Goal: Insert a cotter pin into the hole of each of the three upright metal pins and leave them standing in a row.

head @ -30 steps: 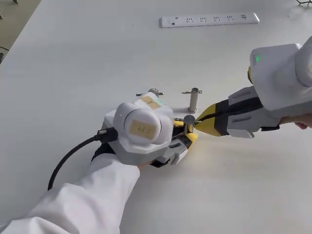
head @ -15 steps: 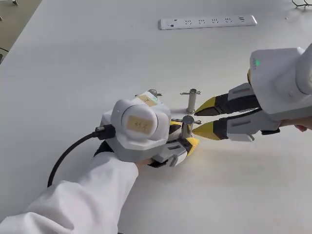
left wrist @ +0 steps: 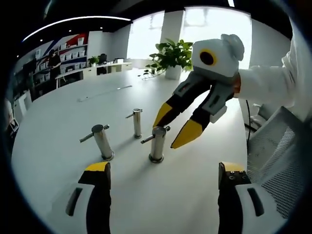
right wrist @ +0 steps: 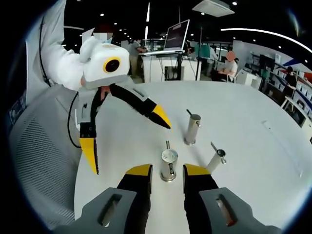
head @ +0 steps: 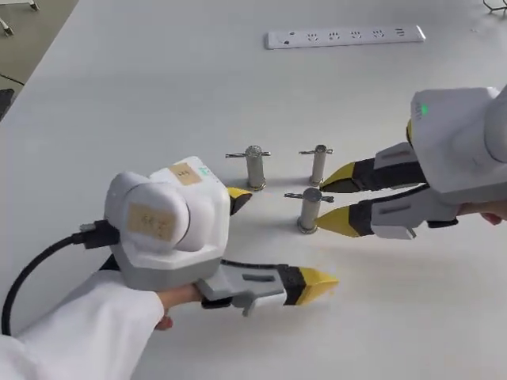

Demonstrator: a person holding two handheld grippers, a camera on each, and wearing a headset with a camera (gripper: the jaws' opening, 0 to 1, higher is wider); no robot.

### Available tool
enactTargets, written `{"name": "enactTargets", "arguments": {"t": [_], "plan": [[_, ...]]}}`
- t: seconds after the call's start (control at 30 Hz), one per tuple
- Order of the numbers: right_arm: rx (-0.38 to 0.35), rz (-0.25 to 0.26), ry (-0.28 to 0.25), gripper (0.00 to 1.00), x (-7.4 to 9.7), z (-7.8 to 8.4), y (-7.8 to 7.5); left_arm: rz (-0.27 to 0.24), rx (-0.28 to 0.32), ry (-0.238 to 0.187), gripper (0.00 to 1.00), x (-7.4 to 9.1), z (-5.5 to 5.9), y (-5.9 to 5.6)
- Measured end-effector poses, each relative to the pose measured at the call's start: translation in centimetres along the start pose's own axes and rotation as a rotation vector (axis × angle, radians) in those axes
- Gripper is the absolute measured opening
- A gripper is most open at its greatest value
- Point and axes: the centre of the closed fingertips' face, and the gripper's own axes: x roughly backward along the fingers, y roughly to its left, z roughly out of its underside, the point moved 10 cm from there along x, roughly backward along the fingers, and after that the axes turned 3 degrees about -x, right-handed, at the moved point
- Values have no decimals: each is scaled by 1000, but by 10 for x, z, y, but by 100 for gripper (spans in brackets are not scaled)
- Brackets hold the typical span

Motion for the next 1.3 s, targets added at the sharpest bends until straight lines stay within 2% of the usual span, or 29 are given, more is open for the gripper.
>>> {"name": "enactTargets", "arguments": {"t": [0.03,0.1,0.13,0.2,0.23,0.33,0.43,0.53,0.63,0.73,0.87,0.97,1.03,1.17,1.3], "plan": [[-2,0,0,21,-1,0,0,-16,-3,-1,100,3,1,1],[-8,-1,-2,21,-3,1,0,-27,-7,8,100,10,3,1],[-12,0,-6,20,-4,1,-1,-24,10,11,100,14,4,2],[-18,1,-14,21,-7,2,-2,-26,43,-21,100,18,3,0],[-21,2,-15,20,-8,2,-2,-33,45,-23,100,22,3,1],[-25,6,-18,19,-11,2,-3,-47,42,-13,100,27,4,1],[-24,3,-19,17,-12,2,-3,-65,64,-11,100,31,6,1],[-22,0,0,12,-15,4,-5,-102,35,-6,100,36,6,1],[-25,-9,-8,12,-17,4,-5,-103,61,-16,100,40,4,1],[-14,-11,-11,9,-18,4,-5,-117,58,-20,100,43,3,1],[-12,-19,-14,9,-17,4,-6,-125,51,-52,100,47,-3,2],[26,-36,-13,8,-16,3,-6,-126,59,-69,100,48,-7,2],[54,-41,-13,8,-15,4,-5,-123,61,-70,100,48,-8,2],[47,-62,-17,7,-7,7,-7,-120,65,-77,100,47,-9,2],[53,-57,-18,8,3,8,-17,-121,82,-77,100,46,-7,2]]}}
